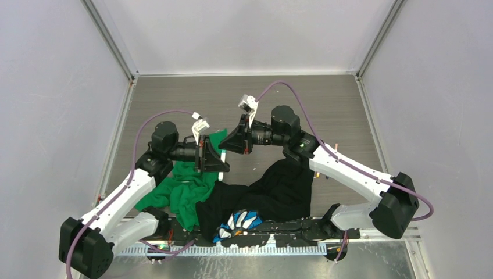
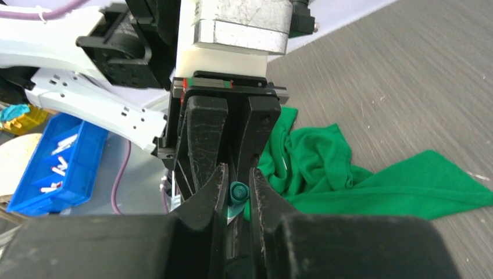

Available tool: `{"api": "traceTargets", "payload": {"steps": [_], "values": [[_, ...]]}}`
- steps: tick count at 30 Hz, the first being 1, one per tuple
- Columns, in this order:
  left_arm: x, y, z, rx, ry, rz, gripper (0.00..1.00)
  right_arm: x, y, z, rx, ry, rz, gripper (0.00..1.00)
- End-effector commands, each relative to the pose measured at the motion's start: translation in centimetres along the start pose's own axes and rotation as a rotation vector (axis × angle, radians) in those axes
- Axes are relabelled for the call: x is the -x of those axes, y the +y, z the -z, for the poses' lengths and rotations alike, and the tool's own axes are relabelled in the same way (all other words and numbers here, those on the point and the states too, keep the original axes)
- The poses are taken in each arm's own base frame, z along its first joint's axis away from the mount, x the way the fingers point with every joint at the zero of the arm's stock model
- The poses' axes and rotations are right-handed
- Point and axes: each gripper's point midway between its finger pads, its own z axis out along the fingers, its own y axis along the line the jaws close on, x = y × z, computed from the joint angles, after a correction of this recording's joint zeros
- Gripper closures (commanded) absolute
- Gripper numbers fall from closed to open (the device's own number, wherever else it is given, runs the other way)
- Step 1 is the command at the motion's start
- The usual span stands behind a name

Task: Insert the pens into the pen caps
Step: Press the pen cap onto the pen.

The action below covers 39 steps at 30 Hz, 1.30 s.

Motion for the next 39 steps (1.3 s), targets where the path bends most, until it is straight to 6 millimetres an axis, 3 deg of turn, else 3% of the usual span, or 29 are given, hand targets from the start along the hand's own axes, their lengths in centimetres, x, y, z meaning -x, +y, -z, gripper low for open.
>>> {"api": "traceTargets", "payload": {"steps": [1, 7, 12, 20, 26, 32, 39], "values": [[15.1, -5.2, 3.8, 0.187, -0.414, -0.568, 1.0, -19.5, 7.3, 8.4, 0.167, 0.805, -0.593, 0.99], [9.1, -3.4, 2.9, 0.234, -0.183, -0.528, 1.0, -8.9, 2.2, 5.7, -0.038, 0.433, -0.499, 0.99], [6.4, -1.9, 1.9, 0.227, -0.116, -0.456, 1.0, -3.7, 1.8, 3.9, -0.029, 0.201, -0.449, 0.99], [5.8, -1.7, 1.1, 0.212, -0.098, -0.434, 1.0, -1.3, 0.8, 3.0, -0.046, 0.034, -0.46, 0.99], [6.8, -2.7, 1.0, 0.186, -0.183, -0.436, 1.0, -2.3, 0.8, 2.5, -0.008, 0.026, -0.511, 0.99], [7.8, -4.8, 0.7, 0.089, -0.235, -0.433, 1.0, -3.3, 2.8, 3.1, 0.114, 0.052, -0.44, 0.99], [8.2, -7.0, 0.8, 0.01, -0.261, -0.432, 1.0, -4.5, 6.5, 4.6, 0.344, 0.143, -0.424, 0.99]]}}
